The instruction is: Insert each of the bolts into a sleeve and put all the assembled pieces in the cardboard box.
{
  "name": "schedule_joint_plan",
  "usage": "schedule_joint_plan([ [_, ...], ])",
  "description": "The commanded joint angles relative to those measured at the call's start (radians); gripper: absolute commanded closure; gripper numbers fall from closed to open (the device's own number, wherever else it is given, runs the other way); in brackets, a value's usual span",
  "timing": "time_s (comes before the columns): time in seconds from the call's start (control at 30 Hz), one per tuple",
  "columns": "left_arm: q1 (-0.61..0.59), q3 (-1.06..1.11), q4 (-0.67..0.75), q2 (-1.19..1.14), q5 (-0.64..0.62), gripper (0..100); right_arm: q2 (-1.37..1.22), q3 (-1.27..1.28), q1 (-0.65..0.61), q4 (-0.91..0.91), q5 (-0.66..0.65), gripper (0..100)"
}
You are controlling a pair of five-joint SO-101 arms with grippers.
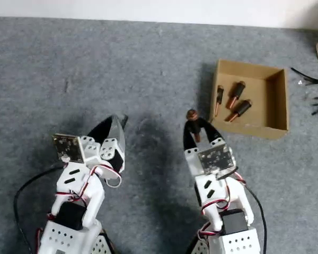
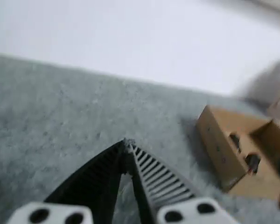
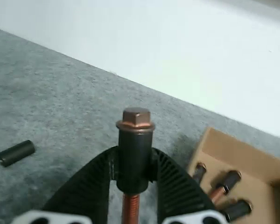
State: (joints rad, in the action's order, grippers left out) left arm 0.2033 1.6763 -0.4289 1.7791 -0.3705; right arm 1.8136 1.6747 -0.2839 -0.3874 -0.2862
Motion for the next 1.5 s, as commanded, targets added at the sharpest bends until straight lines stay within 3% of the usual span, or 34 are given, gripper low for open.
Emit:
schedule_joint_plan([
  [0.0,0.015,0.022,-0.057,-0.001,0.114,99,0.013,0.101,0.050,-0.005,0.034,99.3],
  [0.13,0.010,0.022,-0.078,-0.001,0.218,99,0.015,0.099,0.130,-0.004,0.037,99.3],
  [0.43,0.012,0.022,-0.078,-0.001,0.229,99,-0.044,-0.008,0.188,-0.007,0.037,99.3],
  [0.63,0.012,0.022,-0.078,-0.001,0.229,99,-0.479,-0.315,0.197,0.038,0.123,99.3],
  [0.83,0.010,0.022,-0.078,-0.001,0.230,99,-1.076,-0.705,0.300,0.130,0.256,99.3],
  [1.07,0.010,0.022,-0.078,-0.001,0.230,99,-1.610,-1.059,0.479,0.128,0.557,99.3],
  [1.23,0.012,0.022,-0.078,-0.001,0.230,99,-1.807,-1.152,0.535,0.128,0.597,99.2],
  [1.47,0.010,0.022,-0.078,-0.001,0.230,99,-1.839,-1.153,0.522,0.127,0.597,94.8],
])
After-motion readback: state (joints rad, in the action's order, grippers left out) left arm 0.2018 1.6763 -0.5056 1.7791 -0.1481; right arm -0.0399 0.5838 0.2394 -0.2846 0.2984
